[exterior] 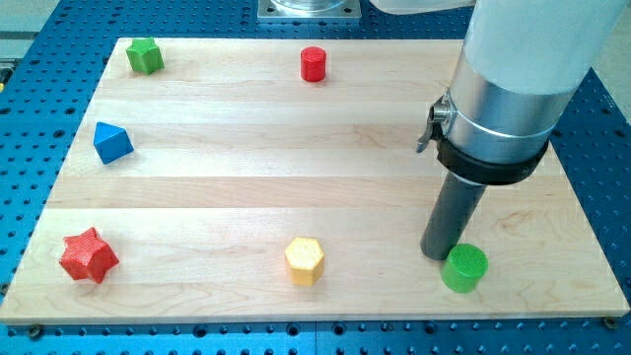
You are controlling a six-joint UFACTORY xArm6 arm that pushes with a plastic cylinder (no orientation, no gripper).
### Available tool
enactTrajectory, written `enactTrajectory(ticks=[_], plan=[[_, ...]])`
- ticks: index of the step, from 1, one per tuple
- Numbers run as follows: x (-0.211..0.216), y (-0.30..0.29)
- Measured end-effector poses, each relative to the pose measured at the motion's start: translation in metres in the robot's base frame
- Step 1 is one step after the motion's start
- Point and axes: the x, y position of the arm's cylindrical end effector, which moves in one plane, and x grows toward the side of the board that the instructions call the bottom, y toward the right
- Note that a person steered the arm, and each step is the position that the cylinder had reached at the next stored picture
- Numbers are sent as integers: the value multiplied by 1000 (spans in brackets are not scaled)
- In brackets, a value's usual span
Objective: Push the green circle below the blue cube
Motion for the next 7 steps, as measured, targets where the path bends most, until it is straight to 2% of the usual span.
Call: enactTrajectory(ticks=[2, 4, 5, 6, 7], plan=[[21, -27], [37, -21], [34, 36], [29, 63], [27, 54]])
